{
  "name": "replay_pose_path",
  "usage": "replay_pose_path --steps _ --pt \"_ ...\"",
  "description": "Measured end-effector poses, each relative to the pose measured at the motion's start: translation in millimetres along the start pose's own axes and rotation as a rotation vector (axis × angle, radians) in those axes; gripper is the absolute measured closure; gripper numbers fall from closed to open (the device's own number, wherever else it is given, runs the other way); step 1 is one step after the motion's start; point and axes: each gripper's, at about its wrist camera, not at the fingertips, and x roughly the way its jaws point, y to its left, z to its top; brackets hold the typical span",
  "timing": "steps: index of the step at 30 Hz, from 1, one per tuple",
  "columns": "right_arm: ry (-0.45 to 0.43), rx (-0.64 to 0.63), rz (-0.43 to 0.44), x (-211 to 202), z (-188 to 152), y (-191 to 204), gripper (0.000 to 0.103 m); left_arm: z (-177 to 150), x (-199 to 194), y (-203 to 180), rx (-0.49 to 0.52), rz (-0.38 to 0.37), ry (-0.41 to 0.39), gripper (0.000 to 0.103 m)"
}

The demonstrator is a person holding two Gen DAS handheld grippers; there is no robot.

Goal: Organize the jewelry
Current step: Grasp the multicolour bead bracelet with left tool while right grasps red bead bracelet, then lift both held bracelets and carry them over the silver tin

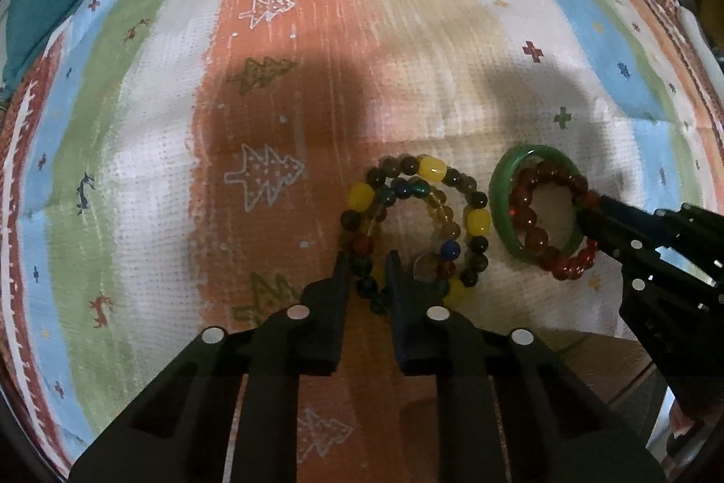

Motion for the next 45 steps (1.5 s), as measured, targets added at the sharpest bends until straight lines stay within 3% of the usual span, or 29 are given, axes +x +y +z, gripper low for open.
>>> replay_pose_path --steps 9,16,19,28,45 --pt "-0.039 -0.011 -0.001 -14 0 2 0.089 -3 -10 0 0.004 0.004 -0.023 0.094" --pt "-0.108 -0.010 0.014 -45 3 -1 0.089 0 -45 -5 0.007 -0.017 -0.095 0.094" --pt "-0.133 -0.009 0.018 -55 2 -1 0.089 -1 -58 -6 0.015 -0.065 -0.112 0.094" --pt "-0.197 0.024 0.026 -80 -3 -6 0.089 -6 -86 -10 0.033 -0.073 -0.179 0.094" --pt "-0.253 0.016 0.036 -115 -25 0 0.089 -30 -134 -26 0.060 -0.105 -0.277 0.094"
